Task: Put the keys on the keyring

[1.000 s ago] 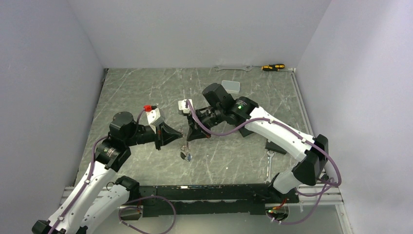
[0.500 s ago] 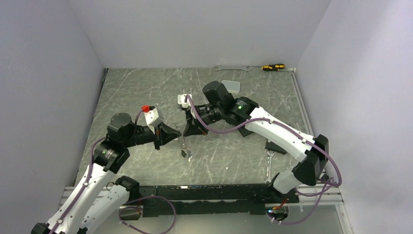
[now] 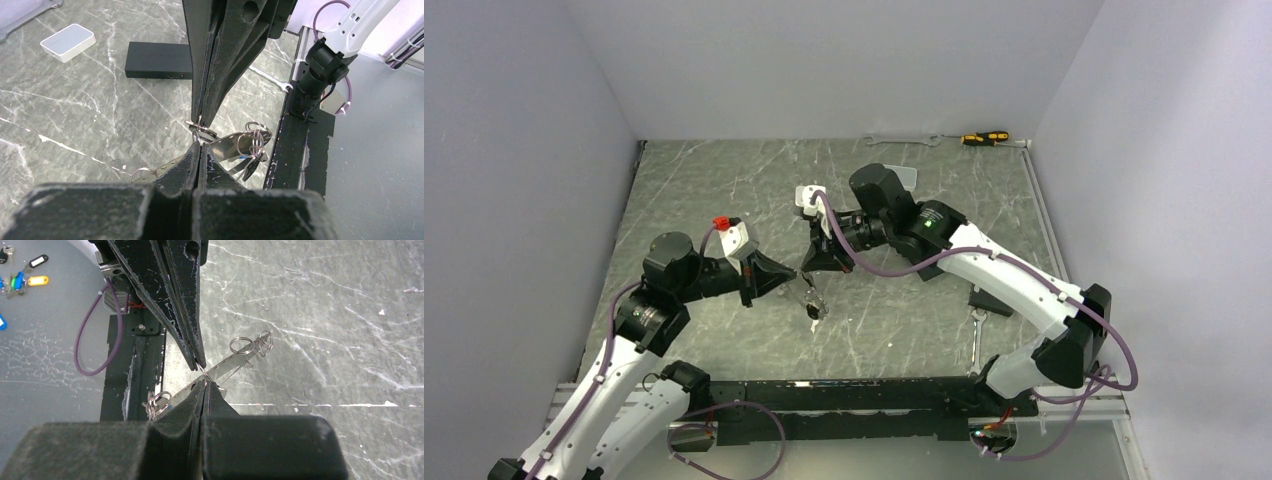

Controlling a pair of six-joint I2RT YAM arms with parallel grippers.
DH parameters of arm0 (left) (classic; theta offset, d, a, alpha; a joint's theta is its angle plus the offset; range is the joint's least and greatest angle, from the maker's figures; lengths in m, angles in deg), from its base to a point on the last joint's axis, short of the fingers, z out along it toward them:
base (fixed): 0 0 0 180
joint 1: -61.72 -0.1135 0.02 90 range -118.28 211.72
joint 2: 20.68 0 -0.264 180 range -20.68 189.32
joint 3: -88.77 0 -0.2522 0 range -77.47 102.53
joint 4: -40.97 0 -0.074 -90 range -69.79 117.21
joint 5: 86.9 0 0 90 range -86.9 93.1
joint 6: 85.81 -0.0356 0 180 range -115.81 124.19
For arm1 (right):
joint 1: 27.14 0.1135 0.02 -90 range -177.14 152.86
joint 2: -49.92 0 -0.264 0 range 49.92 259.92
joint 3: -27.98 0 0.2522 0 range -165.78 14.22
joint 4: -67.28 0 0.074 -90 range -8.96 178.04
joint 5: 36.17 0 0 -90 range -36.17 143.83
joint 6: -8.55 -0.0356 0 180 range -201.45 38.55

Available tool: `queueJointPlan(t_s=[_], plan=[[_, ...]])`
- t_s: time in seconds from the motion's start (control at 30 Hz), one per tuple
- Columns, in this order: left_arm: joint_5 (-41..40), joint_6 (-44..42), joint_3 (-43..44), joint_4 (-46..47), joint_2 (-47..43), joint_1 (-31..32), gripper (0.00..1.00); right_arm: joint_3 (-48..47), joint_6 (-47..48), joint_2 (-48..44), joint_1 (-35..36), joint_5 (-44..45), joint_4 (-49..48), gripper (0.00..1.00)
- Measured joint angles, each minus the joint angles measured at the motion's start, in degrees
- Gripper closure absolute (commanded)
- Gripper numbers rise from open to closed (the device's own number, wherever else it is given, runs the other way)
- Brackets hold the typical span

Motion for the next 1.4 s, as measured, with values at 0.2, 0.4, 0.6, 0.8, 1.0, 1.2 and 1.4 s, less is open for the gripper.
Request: queueJointPlan(t_s=[0.2,0.4,0.6,0.8,1.0,1.2,1.4], plan=[[-0.22,0.00,0.00,-0.09,-0.55,0.00,1.00,0.37,-1.11,-0.24,0.09,0.24,-0.81,1.00],[-0.63,0.00,0.00,-0.13,-0.74,0.00,1.00,0.39,-1.73,-0.24,0.13,0.52,-1.03,1.00],[-1.14,-0.02,0.00,-0.50,-1.70,0.00,1.00,0.98,-2.03,-0.22,0.17,0.50,-1.75,1.00],[-1.29,-0.04,-0.02,-0.61,-2.45,0.00,1.00,1.77,-2.43,0.00,0.17,0.46,-2.34,1.00],[-1.70,-0.04,-0.22,-0.83,-2.56,0.00,1.00,2.32,-2.60,0.15,0.17,0.46,-3.06,1.00],[-2.19,-0.04,-0.46,-0.94,-3.02,0.00,1.00,2.40,-2.58,0.26,0.17,0.20,-3.08,1.00],[-2.62,-0.04,-0.55,-1.16,-3.41,0.00,1.00,3.06,-2.51,0.28,0.17,-0.11,-3.96,0.94]])
